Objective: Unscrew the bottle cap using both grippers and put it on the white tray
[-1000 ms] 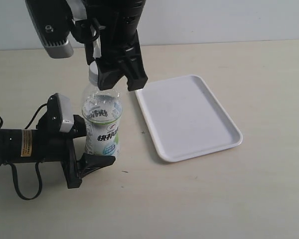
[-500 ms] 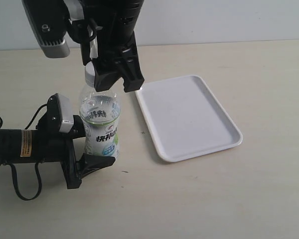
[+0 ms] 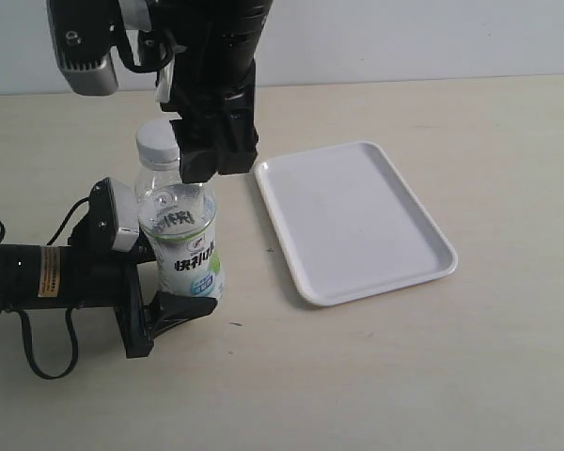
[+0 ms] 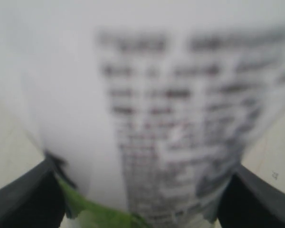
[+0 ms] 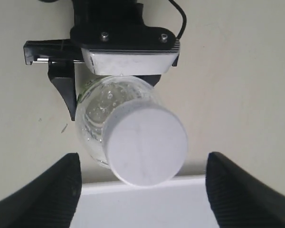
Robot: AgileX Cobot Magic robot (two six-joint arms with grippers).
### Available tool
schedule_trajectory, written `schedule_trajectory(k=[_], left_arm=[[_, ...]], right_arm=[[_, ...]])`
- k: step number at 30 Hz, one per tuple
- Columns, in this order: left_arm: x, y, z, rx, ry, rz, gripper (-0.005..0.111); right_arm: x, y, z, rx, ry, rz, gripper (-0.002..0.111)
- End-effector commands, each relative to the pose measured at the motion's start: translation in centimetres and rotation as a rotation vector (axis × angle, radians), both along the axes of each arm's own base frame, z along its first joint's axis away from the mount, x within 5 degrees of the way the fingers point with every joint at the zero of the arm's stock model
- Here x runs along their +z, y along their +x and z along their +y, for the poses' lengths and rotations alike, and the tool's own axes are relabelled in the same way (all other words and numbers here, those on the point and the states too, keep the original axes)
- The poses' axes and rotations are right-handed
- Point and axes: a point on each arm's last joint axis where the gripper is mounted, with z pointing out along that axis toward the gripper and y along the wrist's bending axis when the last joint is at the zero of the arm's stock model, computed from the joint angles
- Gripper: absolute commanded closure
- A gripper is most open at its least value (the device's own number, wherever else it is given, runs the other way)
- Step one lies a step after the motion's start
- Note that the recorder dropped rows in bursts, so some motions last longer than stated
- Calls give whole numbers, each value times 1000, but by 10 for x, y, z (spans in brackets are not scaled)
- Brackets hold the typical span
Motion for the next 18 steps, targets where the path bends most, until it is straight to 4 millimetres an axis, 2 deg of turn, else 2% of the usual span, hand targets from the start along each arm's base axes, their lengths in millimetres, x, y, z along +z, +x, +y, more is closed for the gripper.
schedule_trajectory(k=[1,3,7,10,13,18], left_arm=[[3,0,-2,-7,-11,-8,107],[3,0,-2,-7,-11,-8,107],[3,0,-2,-7,-11,-8,107],[3,0,-2,-7,-11,-8,107],[3,0,-2,-7,-11,-8,107],[3,0,-2,-7,-11,-8,107]], right_arm=[[19,-6,-5,-212,82,33,38],[26,-9,-7,-354,128,76,38],[37,-12,-14,-795,245,195,38],[37,-10,-16,-997,284,234,38],[34,-10,-14,-1060,300,277,38],[28,-7,-3,-1055,363,351,38]])
